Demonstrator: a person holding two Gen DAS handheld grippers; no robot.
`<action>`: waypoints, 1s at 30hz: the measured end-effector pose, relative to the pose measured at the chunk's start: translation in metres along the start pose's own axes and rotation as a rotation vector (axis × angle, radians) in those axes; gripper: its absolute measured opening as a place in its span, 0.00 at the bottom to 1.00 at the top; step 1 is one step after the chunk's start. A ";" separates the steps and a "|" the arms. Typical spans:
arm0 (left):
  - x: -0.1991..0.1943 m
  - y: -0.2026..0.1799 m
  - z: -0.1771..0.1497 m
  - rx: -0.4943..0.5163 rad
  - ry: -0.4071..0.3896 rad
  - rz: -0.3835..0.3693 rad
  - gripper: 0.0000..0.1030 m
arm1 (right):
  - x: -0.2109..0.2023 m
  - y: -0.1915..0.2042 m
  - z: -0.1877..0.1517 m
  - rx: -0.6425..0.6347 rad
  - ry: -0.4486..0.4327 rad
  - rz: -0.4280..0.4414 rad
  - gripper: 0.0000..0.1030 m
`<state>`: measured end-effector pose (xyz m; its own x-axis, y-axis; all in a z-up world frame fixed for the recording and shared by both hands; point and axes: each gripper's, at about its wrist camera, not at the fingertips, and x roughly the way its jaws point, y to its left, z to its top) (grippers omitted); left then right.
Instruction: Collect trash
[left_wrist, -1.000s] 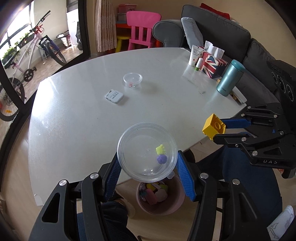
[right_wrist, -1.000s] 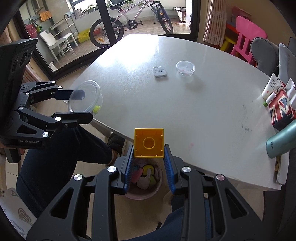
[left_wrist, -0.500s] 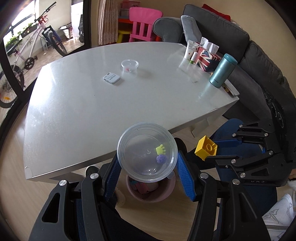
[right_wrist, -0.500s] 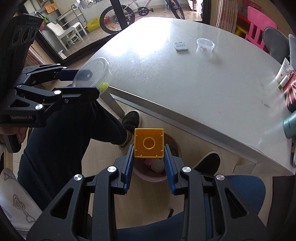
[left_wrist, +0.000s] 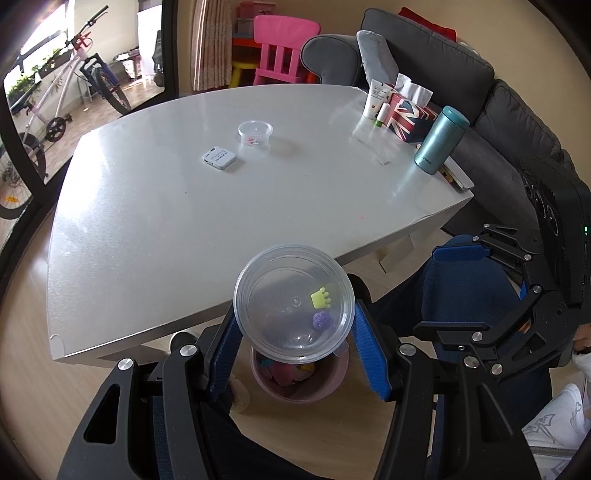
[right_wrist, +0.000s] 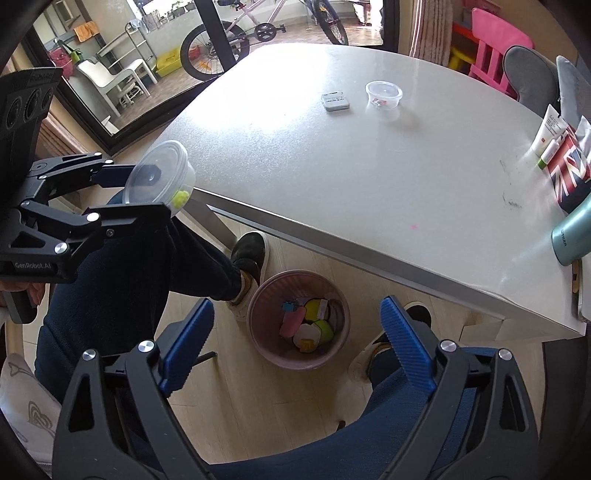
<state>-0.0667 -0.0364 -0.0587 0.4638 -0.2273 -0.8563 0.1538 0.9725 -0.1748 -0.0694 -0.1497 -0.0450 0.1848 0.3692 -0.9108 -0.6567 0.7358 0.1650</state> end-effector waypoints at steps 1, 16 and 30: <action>0.000 0.000 0.000 0.003 0.002 -0.001 0.56 | -0.001 -0.002 0.001 0.006 -0.002 -0.008 0.89; 0.008 -0.012 -0.006 0.029 0.043 -0.052 0.82 | -0.017 -0.031 0.007 0.101 -0.058 -0.082 0.90; 0.008 -0.001 -0.001 -0.016 0.029 -0.020 0.94 | -0.015 -0.029 0.007 0.104 -0.056 -0.074 0.94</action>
<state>-0.0641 -0.0393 -0.0654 0.4355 -0.2458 -0.8660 0.1487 0.9684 -0.2001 -0.0475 -0.1725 -0.0336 0.2724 0.3413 -0.8996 -0.5614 0.8157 0.1394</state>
